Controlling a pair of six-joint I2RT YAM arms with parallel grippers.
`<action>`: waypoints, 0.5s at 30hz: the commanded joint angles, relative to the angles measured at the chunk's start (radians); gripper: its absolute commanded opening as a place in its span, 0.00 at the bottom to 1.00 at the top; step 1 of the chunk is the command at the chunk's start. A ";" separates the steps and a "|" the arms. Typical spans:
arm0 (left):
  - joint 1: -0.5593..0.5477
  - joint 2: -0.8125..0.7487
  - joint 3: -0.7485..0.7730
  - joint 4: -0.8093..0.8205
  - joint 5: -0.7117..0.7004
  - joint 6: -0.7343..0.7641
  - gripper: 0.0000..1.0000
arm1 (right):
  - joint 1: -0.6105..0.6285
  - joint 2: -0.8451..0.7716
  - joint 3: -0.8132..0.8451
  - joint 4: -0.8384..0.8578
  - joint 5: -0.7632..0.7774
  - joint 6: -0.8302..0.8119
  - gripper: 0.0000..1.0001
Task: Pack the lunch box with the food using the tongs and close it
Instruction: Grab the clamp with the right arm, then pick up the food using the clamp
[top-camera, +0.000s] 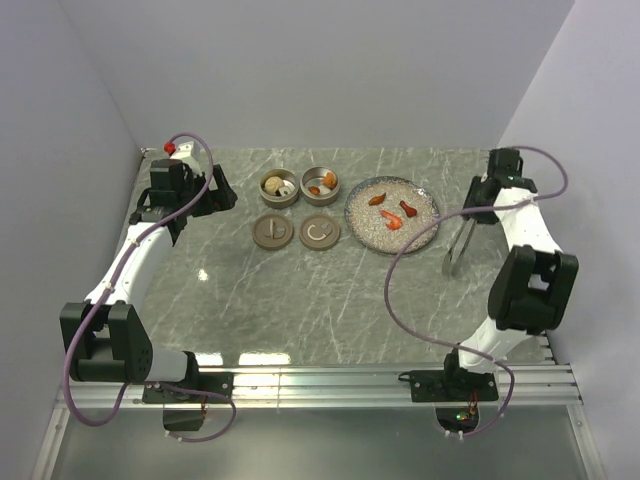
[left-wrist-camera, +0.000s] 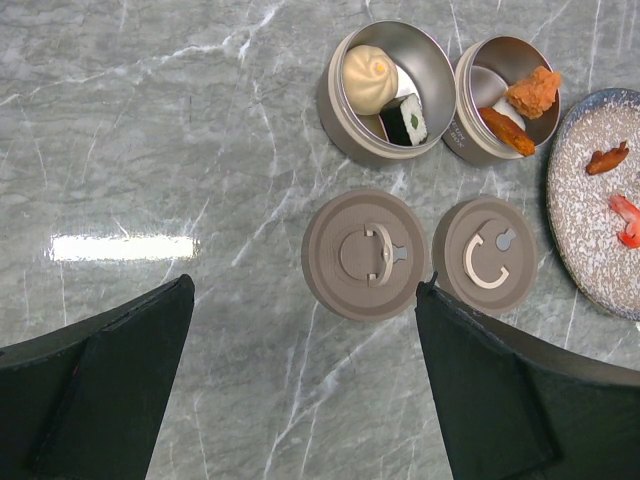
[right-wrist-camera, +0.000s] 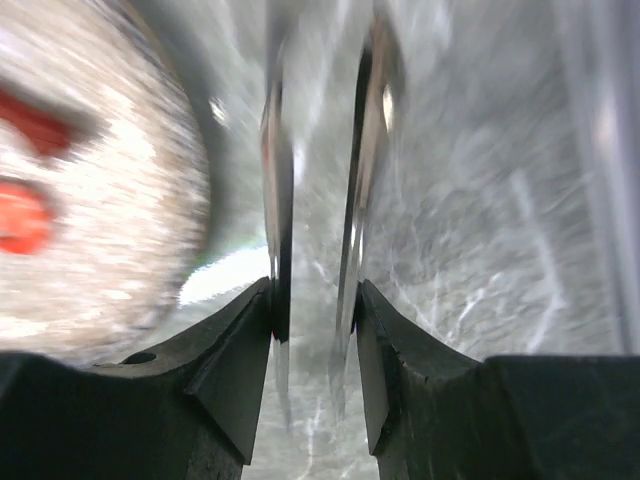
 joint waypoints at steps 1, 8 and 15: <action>0.004 -0.014 0.040 0.000 0.013 0.019 0.99 | 0.022 -0.130 0.074 0.062 -0.010 0.016 0.45; 0.006 0.000 0.066 -0.006 0.027 0.016 0.99 | 0.160 -0.196 0.143 0.153 0.054 0.015 0.45; 0.004 -0.009 0.072 -0.025 0.013 0.024 0.99 | 0.328 -0.171 0.182 0.324 0.039 0.001 0.45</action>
